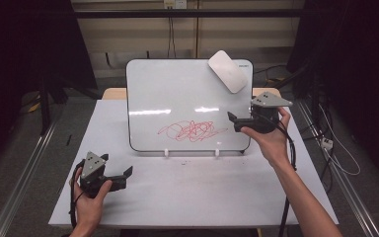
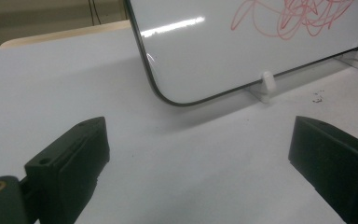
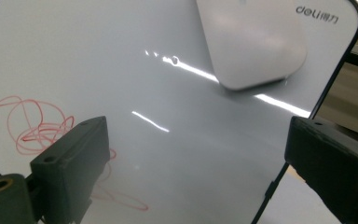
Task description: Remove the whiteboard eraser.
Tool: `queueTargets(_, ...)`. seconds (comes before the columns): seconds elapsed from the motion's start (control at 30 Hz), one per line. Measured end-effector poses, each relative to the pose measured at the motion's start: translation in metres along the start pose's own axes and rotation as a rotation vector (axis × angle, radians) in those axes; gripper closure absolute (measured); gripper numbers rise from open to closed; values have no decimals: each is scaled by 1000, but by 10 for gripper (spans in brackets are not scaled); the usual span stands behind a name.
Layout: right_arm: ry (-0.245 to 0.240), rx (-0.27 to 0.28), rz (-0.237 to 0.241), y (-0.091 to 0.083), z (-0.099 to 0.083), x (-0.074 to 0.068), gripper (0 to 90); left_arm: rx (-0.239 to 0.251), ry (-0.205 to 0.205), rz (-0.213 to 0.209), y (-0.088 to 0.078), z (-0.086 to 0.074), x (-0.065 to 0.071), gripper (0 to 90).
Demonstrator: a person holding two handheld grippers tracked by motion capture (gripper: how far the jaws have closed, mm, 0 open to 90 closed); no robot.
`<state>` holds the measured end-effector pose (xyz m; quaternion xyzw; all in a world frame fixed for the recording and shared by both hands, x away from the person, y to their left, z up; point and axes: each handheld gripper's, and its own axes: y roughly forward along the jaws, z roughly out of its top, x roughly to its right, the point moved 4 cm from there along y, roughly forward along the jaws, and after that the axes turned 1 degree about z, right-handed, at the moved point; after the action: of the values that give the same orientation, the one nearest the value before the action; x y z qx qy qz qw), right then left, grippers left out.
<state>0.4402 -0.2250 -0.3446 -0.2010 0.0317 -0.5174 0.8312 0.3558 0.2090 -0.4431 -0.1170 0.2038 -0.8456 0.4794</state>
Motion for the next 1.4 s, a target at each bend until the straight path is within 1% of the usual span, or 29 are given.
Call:
queueTargets(0.1, -16, -6, -9, 5, 9, 1, 83, 1, 3, 1, 0, 0, 0, 49)
queueTargets(0.2, -8, -6, -3, 12, 20, 3, 92, -7, 33, 0, 0, 1, 1, 50)
queueTargets(0.23, -7, -2, -7, 14, 23, 4, 95, -7, 34, -6, 0, 1, 2, 50)
queueTargets(0.33, -23, -2, -18, 20, 33, 8, 92, -5, 30, -8, 0, 0, 2, 50)
queueTargets(0.4, -23, -6, -24, 23, 38, 9, 91, -7, 13, -13, 0, 0, 1, 50)
queueTargets(0.47, -25, -6, -30, 24, 40, 10, 94, -10, 10, -14, 0, 0, 1, 50)
queueTargets(0.5, -37, -12, -61, 27, 44, 12, 97, -13, 8, -13, 1, -1, 1, 50)
queueTargets(0.6, -47, -23, -83, 32, 49, 15, 107, -18, 4, -25, 1, -1, 2, 50)
queueTargets(0.63, -47, -23, -83, 32, 49, 15, 107, -19, 2, -28, 1, -1, 3, 50)
queueTargets(0.67, -52, -11, -98, 35, 54, 18, 93, -18, 3, -30, 2, -1, 3, 50)
queueTargets(0.73, -69, -8, -112, 37, 58, 20, 93, -20, 4, -32, 2, -1, 4, 50)
queueTargets(0.77, -68, 2, -108, 39, 60, 20, 91, -20, 4, -32, 2, -2, 4, 50)
queueTargets(0.8, -68, -3, -103, 40, 62, 21, 89, -24, 6, -33, 2, -2, 4, 50)
queueTargets(0.87, -92, -37, -114, 43, 66, 21, 96, -32, -10, -45, 3, -3, 4, 49)
queueTargets(0.93, -95, -46, -109, 45, 71, 23, 117, -38, -8, -46, 4, -3, 5, 49)
queueTargets(0.97, -104, -71, -109, 46, 73, 24, 107, -36, -9, -48, 5, -3, 5, 49)
queueTargets(1.0, -113, -82, -102, 48, 74, 25, 113, -36, -10, -48, 5, -3, 5, 49)
queueTargets(1.03, -113, -84, -96, 49, 76, 26, 111, -37, -11, -45, 5, -3, 5, 50)
queueTargets(1.1, -110, -88, -101, 52, 78, 27, 112, -35, -3, -44, 4, -3, 4, 50)
queueTargets(1.13, -111, -95, -99, 55, 79, 29, 146, -34, -4, -42, 3, -3, 4, 49)
queueTargets(1.17, -111, -95, -99, 55, 79, 29, 146, -30, -8, -43, 3, -3, 4, 49)
queueTargets(1.23, -123, -107, -107, 59, 79, 30, 150, -36, -6, -42, 3, -4, 3, 49)
queueTargets(1.4, -148, -112, -114, 68, 79, 30, 188, -38, -10, -39, 3, -4, 1, 49)
